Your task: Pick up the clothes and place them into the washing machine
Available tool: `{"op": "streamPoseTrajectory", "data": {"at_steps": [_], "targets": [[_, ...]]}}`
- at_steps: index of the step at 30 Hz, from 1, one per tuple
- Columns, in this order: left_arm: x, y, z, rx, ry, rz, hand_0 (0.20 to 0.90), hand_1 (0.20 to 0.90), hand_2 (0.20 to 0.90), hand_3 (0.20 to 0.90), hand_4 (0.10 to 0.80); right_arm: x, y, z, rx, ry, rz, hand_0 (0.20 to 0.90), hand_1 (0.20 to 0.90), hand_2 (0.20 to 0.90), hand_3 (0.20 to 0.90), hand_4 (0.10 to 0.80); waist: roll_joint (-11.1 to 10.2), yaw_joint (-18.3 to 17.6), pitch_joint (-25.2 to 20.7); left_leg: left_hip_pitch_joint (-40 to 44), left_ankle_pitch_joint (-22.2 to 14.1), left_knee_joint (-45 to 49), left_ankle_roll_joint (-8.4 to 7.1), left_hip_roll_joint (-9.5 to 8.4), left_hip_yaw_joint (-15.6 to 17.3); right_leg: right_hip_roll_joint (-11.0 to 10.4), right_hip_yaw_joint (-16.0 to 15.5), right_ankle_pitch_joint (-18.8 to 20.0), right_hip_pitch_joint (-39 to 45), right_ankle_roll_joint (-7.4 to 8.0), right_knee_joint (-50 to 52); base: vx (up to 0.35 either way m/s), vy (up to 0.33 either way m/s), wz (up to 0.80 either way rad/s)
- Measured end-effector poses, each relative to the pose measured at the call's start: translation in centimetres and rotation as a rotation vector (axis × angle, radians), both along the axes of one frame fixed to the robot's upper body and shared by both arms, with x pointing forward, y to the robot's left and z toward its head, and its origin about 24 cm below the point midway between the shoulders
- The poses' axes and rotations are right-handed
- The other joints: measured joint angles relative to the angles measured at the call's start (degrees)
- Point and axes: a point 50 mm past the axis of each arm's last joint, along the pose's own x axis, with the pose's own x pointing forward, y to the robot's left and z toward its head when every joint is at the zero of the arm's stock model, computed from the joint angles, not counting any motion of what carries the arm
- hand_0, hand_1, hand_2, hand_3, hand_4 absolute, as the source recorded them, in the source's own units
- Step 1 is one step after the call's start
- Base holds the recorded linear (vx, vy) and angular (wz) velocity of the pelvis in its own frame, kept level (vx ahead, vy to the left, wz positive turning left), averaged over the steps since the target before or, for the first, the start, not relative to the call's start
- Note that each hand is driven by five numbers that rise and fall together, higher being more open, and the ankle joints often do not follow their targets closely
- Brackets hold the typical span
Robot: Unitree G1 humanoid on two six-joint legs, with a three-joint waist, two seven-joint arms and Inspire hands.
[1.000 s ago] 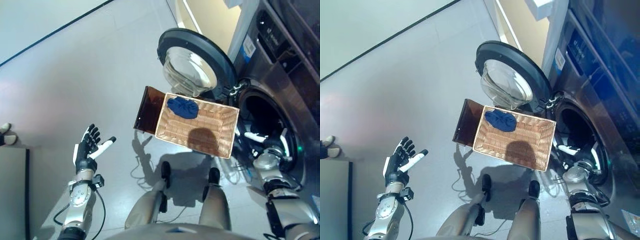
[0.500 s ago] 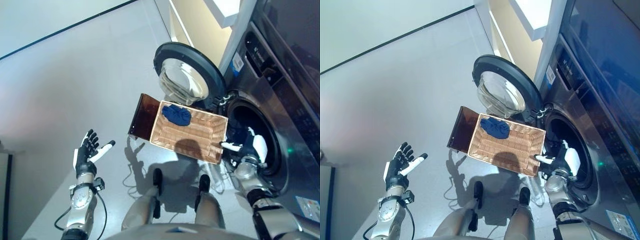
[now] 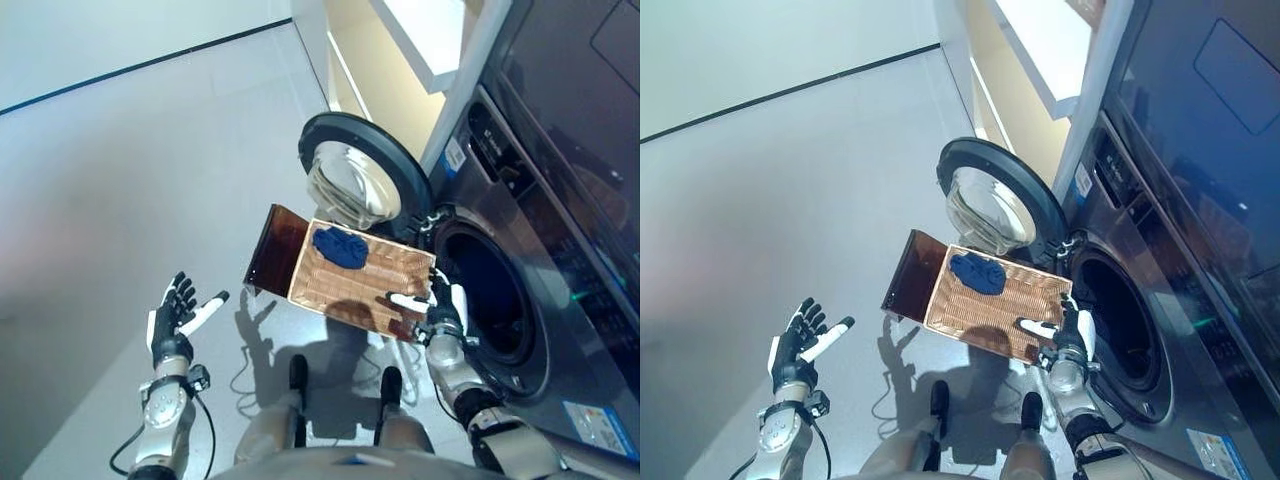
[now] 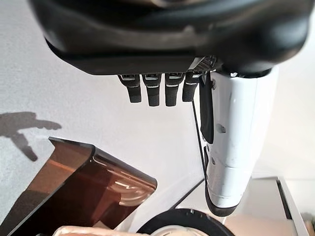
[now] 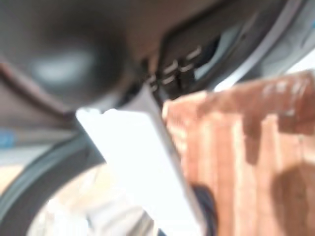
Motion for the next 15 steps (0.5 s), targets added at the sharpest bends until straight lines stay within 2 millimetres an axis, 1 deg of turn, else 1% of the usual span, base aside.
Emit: {"op": "streamPoseTrajectory", "data": {"at_steps": [4,7,10,12,15], "targets": [[-0.6,0.3,-0.2,0.006,0.016,0.02,0.9,0.9,0.9,0.9,0.8,0.7,1.5,0.5,-0.049,-0.02,0.115,0.9,0.9,0.9,0.9,0.8,-0.5,0.6,0.1,0.4,-0.1,0.0,-0.13,0.0,-0.4,0.0,-0.8,-0.1,0.7,-0.11,0.0,-0.033,0.039,0.06],[-0.7,0.4,-0.3,0.016,0.021,0.026,0.9,0.9,0.9,0.9,0.8,1.2,3.0,0.7,-0.123,-0.016,0.238,0.9,0.9,0.9,0.9,0.8,-1.5,2.3,0.7,0.1,-0.1,0.0,-0.37,-0.03,-0.6,0.2,-1.0,-0.4,0.6,0.09,0.0,-0.038,0.038,0.09],[-0.9,0.5,-0.3,0.022,0.026,0.026,0.9,0.9,0.9,0.9,0.8,1.7,4.2,0.9,-0.134,-0.023,0.28,0.9,0.9,0.9,0.9,0.8,-2.5,3.5,1.3,-0.2,-0.1,0.0,-0.39,-0.12,-0.9,0.1,-1.4,-0.5,0.5,0.0,0.0,-0.039,0.034,0.08],[-0.8,0.6,-0.2,0.031,0.025,0.024,0.9,0.9,0.9,0.9,0.8,2.3,4.8,1.3,-0.146,-0.04,0.303,0.9,0.9,0.9,0.9,0.8,-2.9,3.3,1.5,-1.3,0.2,0.0,-0.62,0.03,-1.0,0.1,-1.8,-0.5,-0.4,-0.03,0.0,-0.033,0.03,0.09],[-0.6,0.8,0.0,0.058,0.026,0.015,0.9,0.9,0.9,0.9,0.8,3.0,5.4,1.8,-0.155,-0.047,0.316,0.9,0.9,0.9,0.9,0.8,-3.7,4.3,2.4,-1.9,0.4,0.0,-0.49,-0.11,-1.8,0.1,-2.6,-0.1,-0.5,-0.18,0.0,-0.047,0.034,0.17]]}}
